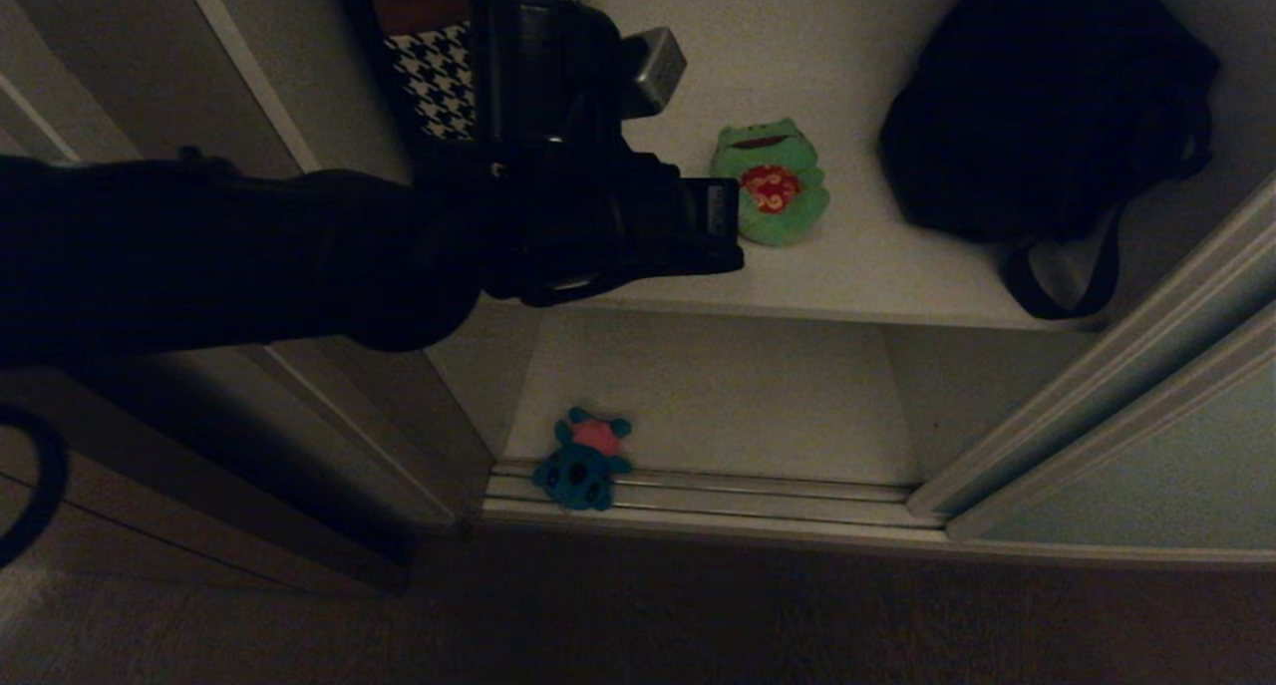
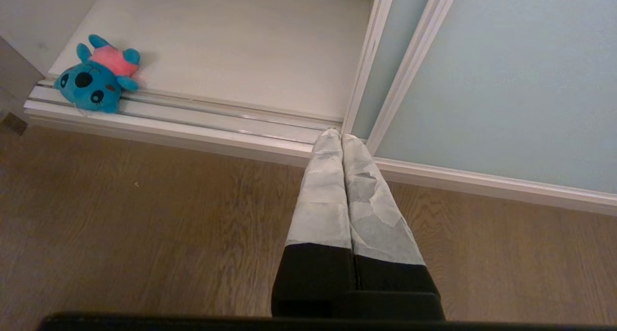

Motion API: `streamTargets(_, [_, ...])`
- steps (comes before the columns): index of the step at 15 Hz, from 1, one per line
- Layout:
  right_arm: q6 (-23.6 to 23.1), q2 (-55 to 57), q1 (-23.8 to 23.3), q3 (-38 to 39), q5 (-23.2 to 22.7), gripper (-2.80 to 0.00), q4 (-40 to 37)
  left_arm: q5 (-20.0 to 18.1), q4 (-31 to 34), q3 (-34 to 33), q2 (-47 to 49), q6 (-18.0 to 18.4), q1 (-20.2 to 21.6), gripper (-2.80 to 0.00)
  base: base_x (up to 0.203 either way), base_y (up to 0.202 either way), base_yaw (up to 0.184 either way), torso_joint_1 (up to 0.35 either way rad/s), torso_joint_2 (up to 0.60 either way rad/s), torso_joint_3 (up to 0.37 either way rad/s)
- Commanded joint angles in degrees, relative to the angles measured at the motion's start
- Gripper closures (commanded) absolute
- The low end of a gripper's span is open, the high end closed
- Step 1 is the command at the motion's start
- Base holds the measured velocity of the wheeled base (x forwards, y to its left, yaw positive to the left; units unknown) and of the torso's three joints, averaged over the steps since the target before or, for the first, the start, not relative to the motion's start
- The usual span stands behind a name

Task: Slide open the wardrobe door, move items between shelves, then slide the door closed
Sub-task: Place the green doll on the lower shelf

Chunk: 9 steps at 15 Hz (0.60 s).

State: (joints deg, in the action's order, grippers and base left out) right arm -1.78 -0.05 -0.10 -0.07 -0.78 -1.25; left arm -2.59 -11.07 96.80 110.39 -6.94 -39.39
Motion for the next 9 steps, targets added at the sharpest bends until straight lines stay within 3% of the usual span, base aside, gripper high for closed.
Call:
streamTargets(1, [-0.07,-0.04,0.01,0.00,-0.03,0.00,-0.05,2.58,-0.40,6.48,9.76,-0.25,-0.17,0.00,0.000,0.000,0.000,0.000,0.00,0.000])
streamTargets(4, [-0.07,-0.04,0.01,-0.01,-0.09,0.00,0.02,6.17,-0.77,10.58,14.07,-0.29,-0.25,0.00,0.000,0.000,0.000,0.000,0.00,0.000])
streamTargets(9, [-0.07,-0.04,0.01,-0.01,-0.01,0.00,0.02,6.54,-4.94,13.94,16.72,-0.97,-0.32,0.00,0.000,0.000,0.000,0.000,0.00,0.000])
